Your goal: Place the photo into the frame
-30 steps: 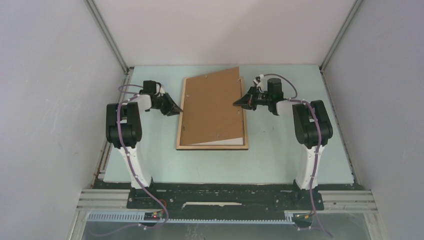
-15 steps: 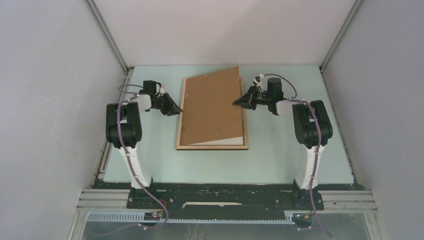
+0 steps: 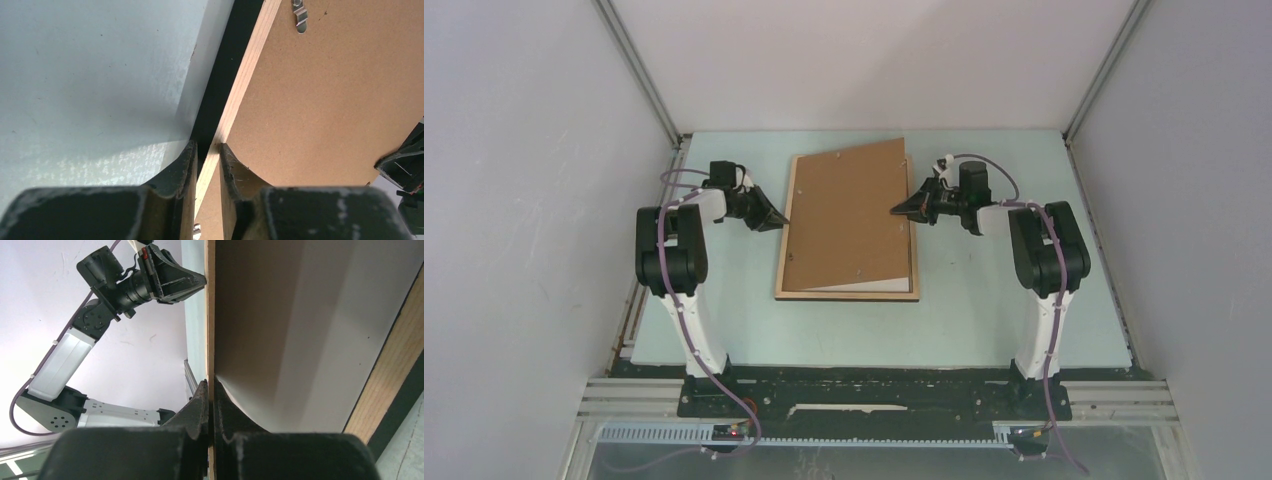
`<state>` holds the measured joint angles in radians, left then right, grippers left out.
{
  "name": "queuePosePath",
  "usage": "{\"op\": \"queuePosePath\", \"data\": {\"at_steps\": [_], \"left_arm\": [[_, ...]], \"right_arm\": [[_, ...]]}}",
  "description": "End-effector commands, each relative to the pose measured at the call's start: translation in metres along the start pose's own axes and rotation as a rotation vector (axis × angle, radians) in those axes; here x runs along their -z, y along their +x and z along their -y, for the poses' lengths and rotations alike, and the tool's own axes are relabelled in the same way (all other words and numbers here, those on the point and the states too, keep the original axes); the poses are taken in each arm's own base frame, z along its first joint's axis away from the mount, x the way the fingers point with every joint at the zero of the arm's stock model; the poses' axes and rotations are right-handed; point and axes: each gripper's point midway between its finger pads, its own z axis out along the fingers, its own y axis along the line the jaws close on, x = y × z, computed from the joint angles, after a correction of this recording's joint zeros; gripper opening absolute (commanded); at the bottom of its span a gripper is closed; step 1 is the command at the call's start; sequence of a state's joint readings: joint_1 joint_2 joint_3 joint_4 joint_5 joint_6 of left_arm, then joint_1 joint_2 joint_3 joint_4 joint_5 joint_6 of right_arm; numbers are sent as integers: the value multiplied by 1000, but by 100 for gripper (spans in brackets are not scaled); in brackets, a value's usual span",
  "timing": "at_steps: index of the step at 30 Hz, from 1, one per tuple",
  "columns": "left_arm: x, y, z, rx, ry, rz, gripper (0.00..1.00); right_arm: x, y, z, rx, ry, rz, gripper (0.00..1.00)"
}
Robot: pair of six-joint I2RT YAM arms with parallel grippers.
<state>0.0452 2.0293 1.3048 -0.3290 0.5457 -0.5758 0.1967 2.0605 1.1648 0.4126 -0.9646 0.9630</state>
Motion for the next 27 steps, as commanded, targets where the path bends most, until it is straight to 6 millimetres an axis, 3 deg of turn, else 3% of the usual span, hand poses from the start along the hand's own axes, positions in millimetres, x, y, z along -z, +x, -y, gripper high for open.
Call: {"op": "queuePosePath", "data": {"at_steps": [1, 9, 16, 27], "left_arm": [[-5, 6, 8, -11, 15, -33, 21], [-5, 6, 9, -10, 20, -33, 20], [-6, 7, 10, -3, 27, -37, 20], [-8, 8, 9, 7, 31, -44, 20]], "right_arm": [[1, 16, -19, 37, -21, -31, 0], [-4, 22, -18, 21, -30, -55, 0], [9, 22, -17, -3, -35, -44, 0], [12, 24, -14, -25, -46, -65, 0]]}}
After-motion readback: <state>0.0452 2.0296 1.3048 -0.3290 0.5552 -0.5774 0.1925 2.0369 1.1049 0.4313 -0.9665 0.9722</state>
